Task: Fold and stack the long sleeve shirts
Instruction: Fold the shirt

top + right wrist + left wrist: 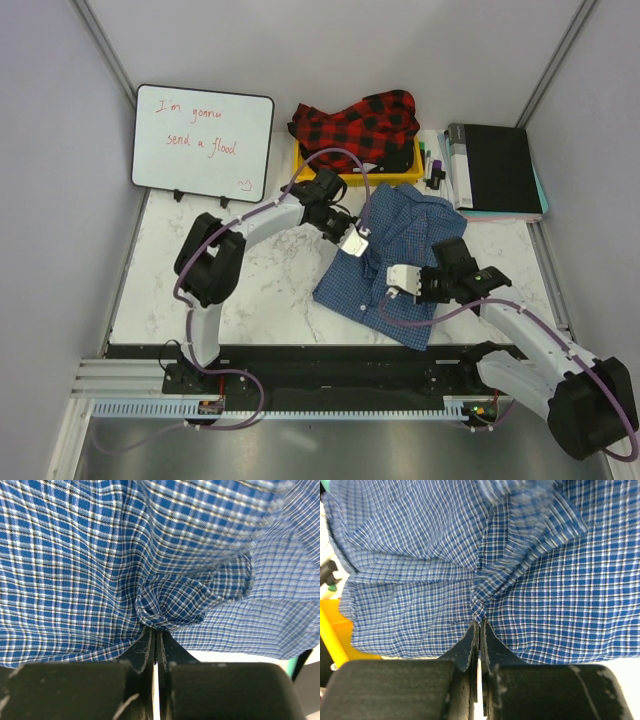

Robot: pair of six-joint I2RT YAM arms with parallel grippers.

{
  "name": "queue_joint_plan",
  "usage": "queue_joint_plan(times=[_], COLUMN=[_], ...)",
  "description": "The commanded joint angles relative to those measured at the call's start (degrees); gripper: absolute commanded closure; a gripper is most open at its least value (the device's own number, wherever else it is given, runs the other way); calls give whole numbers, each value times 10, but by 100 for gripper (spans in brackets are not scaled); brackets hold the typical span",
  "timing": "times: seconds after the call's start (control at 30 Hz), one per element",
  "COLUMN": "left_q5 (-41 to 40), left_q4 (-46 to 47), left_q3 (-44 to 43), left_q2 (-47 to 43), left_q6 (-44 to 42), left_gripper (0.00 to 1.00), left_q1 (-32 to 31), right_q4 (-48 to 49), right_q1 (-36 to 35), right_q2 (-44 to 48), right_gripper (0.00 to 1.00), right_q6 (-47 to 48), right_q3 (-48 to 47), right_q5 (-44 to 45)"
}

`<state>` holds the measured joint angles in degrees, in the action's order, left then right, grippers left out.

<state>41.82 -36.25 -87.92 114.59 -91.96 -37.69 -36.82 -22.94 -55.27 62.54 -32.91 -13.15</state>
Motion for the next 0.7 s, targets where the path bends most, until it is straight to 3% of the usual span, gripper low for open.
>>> queue_joint_plan(times=[0.0,0.1,0.17,0.23,0.27,0.33,0.37,0.4,0.43,0.47,0.53,0.67], left_q5=[-11,-20,-29,-43,-50,-63,-62,-62,-61,-61,-66,-51], left_q4=[37,46,53,65,68,82,82,82,83,84,84,79], left_q3=[-25,-29,-28,-25,-26,-33,-42,-45,-46,-49,-47,-23], left_q2=[20,34,36,36,36,30,26,21,6,-1,-26,-61], left_q6=[7,16,21,53,68,128,169,189,207,246,286,380], left_gripper=[98,98,98,96,82,68,59,50,46,44,43,41], left_q1=[5,6,8,10,10,20,25,38,46,52,65,69], right_q4=[36,46,58,63,63,50,44,16,4,-7,-19,-9], right_q1=[24,33,41,52,57,74,83,100,111,121,143,168], right_q2=[-11,-26,-44,-57,-59,-56,-54,-52,-43,-37,-18,-51], right_gripper=[96,81,78,67,53,44,31,25,21,10,2,2], right_q6=[23,23,16,12,8,-6,-11,-13,-18,-30,-47,-111], right_q3=[19,24,21,14,8,-13,-22,-45,-58,-71,-100,-142], right_q5=[-17,-14,-12,-12,-12,-20,-22,-28,-44,-55,-67,-79])
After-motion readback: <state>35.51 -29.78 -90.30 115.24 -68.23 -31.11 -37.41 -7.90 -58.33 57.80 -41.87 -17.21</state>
